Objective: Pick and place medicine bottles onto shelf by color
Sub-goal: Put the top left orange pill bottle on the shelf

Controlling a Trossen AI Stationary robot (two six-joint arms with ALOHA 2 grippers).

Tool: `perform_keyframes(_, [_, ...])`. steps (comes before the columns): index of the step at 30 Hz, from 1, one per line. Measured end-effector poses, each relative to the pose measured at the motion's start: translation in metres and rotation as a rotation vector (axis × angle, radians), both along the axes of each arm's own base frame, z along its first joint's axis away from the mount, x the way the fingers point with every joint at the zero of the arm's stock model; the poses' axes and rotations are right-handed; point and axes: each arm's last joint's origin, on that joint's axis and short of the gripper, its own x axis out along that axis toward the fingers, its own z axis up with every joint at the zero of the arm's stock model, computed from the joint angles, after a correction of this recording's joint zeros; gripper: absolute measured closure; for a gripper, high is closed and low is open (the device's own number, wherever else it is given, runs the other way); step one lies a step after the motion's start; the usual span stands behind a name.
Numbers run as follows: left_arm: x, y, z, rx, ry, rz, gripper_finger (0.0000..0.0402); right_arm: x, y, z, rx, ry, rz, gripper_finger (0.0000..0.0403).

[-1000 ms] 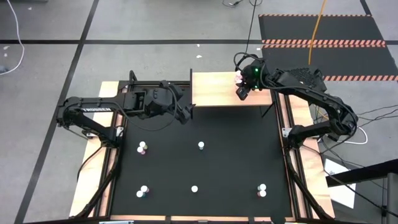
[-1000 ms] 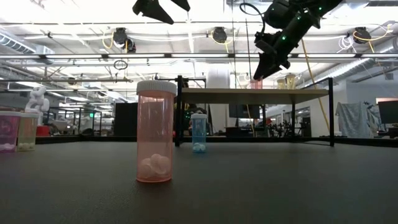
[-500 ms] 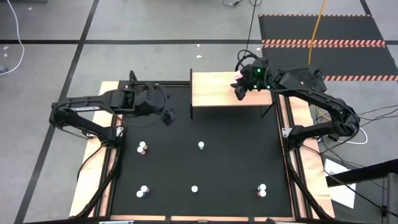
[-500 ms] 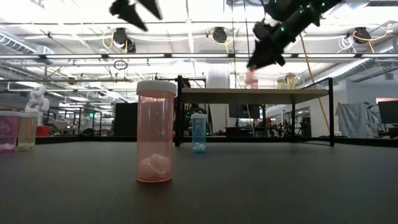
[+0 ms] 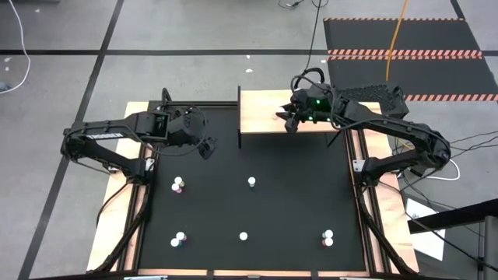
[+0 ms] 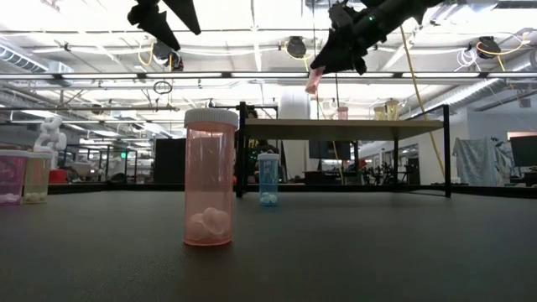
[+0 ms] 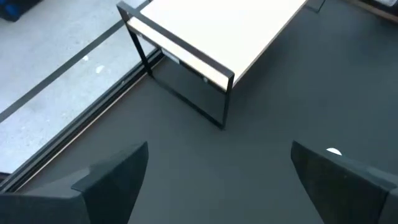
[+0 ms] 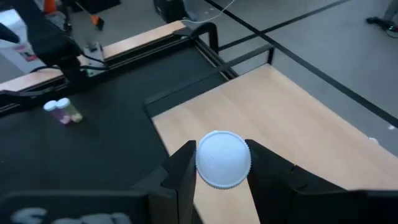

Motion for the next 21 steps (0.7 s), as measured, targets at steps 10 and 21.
perform_keyframes(10, [-0.001, 0.000, 0.000, -0.013, -0.005, -0.007, 0.0009, 0.025, 0.059, 0.000, 0.112, -0.056, 0.219, 0.0286])
perform_keyframes(21, [0.003, 0.002, 0.003, 0.014, -0.037, -0.029, 0.0009, 0.068, 0.124, -0.001, 0.217, -0.277, 0.508, 0.0286])
